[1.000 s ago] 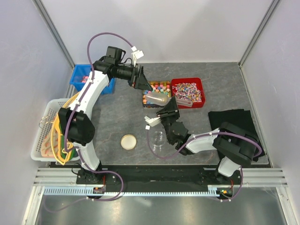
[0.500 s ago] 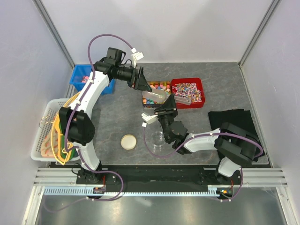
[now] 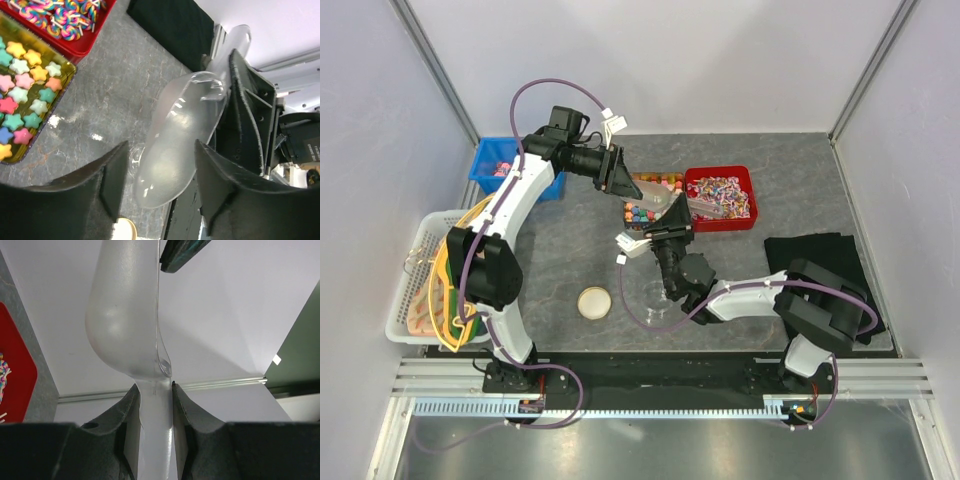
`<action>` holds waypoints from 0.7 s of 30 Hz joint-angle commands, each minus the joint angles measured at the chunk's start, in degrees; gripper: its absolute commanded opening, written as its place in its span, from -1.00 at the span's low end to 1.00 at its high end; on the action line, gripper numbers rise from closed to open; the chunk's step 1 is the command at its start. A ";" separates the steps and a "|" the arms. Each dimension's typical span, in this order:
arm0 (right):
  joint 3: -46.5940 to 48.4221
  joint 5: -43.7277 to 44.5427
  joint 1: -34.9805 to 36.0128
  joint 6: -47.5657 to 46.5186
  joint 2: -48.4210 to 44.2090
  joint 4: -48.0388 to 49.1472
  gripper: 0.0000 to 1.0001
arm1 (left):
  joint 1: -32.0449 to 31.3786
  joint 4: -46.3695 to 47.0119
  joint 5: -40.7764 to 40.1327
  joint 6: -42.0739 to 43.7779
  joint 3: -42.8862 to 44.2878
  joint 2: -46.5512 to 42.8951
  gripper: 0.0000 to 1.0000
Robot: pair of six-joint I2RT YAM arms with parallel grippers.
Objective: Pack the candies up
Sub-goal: Adjust the spatula.
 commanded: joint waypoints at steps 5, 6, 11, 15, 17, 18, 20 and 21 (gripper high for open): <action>4.24 -0.36 -0.06 0.13 2.62 26.03 -0.99 | 0.05 -0.68 5.01 0.54 0.00 -0.20 -0.21; 4.51 -0.27 -0.06 0.21 2.79 25.94 -0.99 | 0.05 -0.68 5.10 0.54 0.00 -0.11 -0.24; 6.26 -0.27 -0.06 0.04 4.11 26.03 -0.98 | -0.03 -1.56 6.42 0.98 0.35 0.59 -0.66; 6.79 -0.79 -0.24 -0.40 4.99 26.03 -0.62 | -0.03 -2.09 6.77 1.51 0.96 0.94 -0.96; 6.62 -0.79 -0.41 -0.49 5.43 25.94 -0.42 | 0.05 -2.09 7.13 1.51 1.05 0.94 -0.96; 6.53 -0.79 -0.41 -0.49 5.61 26.03 -0.29 | -0.03 -2.18 7.30 1.51 1.14 0.94 -0.96; 6.18 -0.79 -0.41 -0.49 6.05 26.03 -0.12 | -0.03 -2.18 7.13 1.51 1.23 0.85 -0.96; 6.09 -0.53 -0.41 -0.31 6.22 26.03 0.12 | 0.05 -2.09 7.30 1.42 1.32 0.94 -0.96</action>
